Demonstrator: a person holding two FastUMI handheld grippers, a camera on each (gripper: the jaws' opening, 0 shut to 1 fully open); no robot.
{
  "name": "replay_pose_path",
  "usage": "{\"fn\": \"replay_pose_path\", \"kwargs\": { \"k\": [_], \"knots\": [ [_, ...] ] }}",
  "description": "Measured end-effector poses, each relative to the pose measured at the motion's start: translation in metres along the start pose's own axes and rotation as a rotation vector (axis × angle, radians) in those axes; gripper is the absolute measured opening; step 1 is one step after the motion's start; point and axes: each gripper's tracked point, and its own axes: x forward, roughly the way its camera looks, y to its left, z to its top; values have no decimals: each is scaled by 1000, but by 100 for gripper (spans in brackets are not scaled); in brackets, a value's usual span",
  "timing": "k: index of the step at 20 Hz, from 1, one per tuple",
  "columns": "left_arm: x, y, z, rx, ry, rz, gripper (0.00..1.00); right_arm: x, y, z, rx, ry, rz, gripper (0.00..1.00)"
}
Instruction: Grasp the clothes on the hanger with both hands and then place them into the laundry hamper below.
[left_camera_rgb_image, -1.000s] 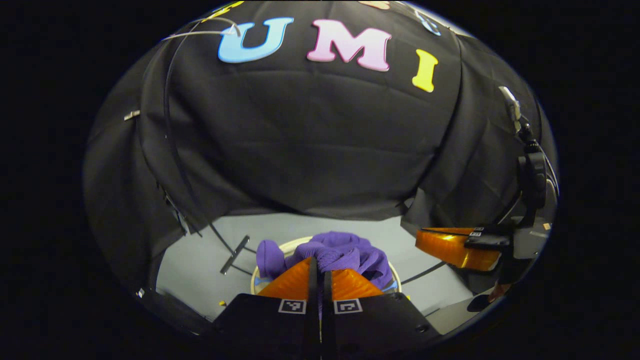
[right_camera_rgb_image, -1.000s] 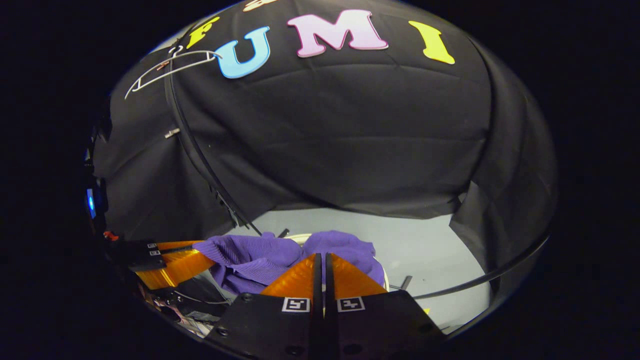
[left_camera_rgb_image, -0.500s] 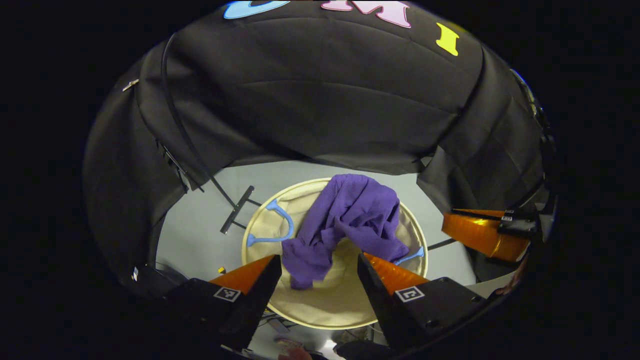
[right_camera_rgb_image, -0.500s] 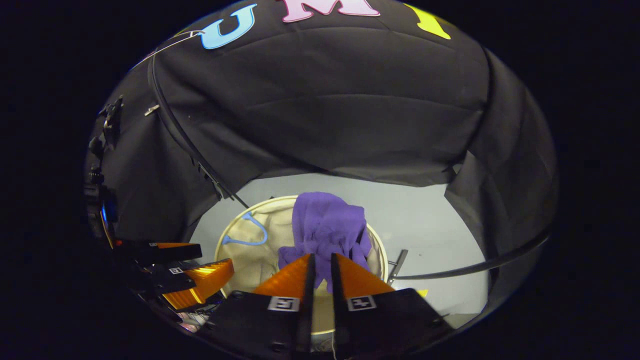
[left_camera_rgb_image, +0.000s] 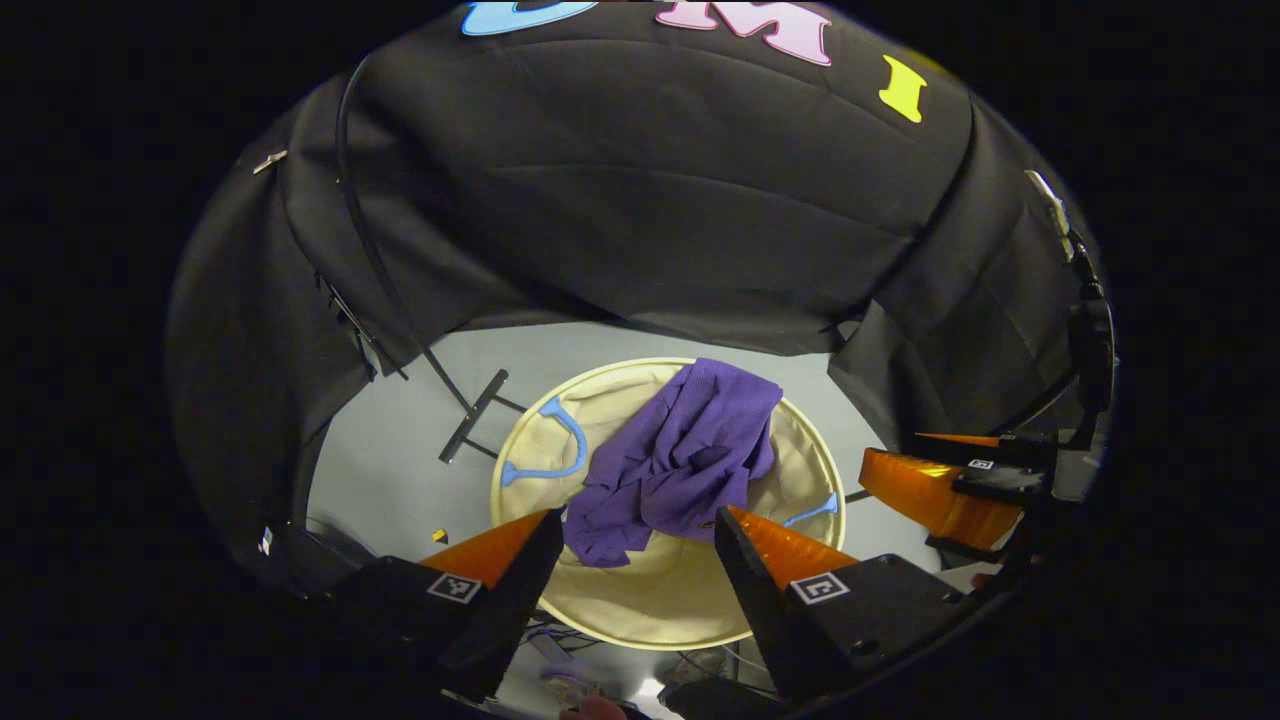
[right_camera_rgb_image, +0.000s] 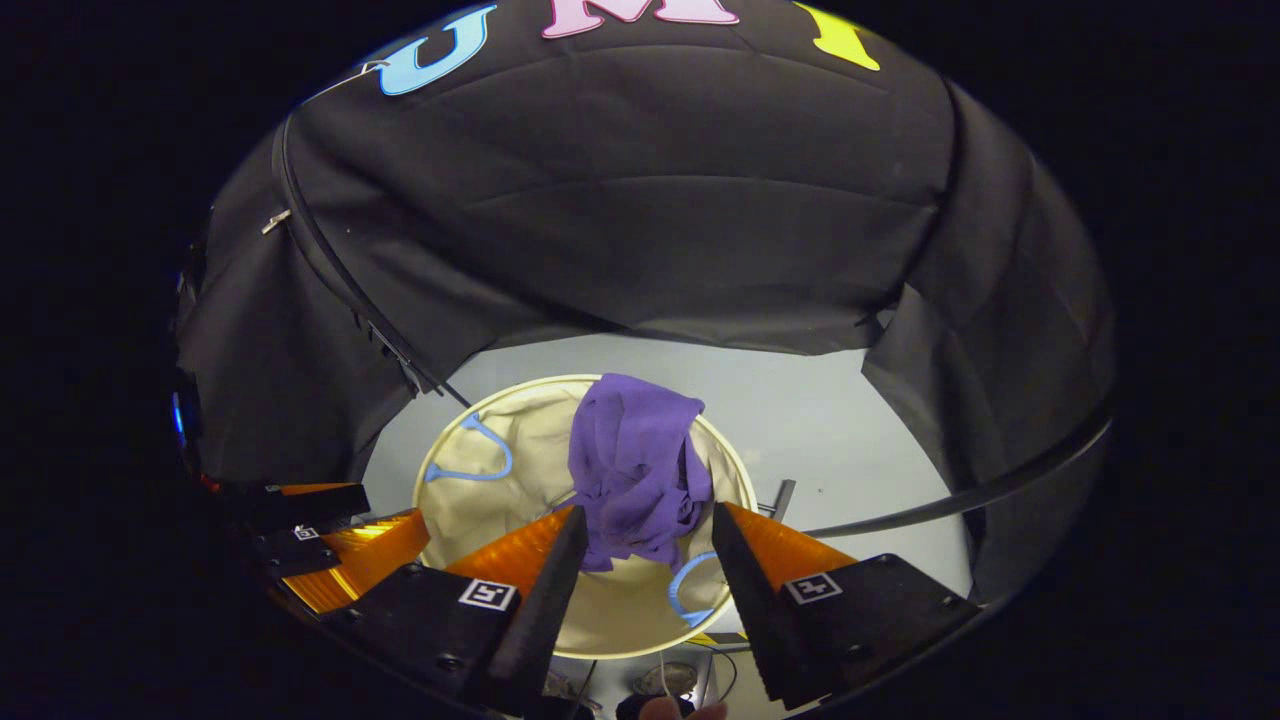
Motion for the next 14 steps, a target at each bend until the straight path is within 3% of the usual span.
{"fn": "replay_pose_path", "kwargs": {
  "k": [1, 2, 6, 9, 14],
  "knots": [
    [-9, -1, 4, 4, -5, -5, 96, -8, 1, 3, 4, -7, -8, 77],
    [-19, -2, 6, 6, -11, -11, 96, -16, 1, 4, 8, -15, -11, 87],
    [-73, -5, 22, 19, -61, -37, 95, -68, 2, 22, 13, -77, -37, 90],
    [-116, -6, 36, 39, -109, -42, 95, -116, 8, 44, 16, -142, -48, 98],
    [-199, -9, 72, 86, -228, -53, 95, -199, 21, 90, -2, -289, -57, 98]
  ]
}}
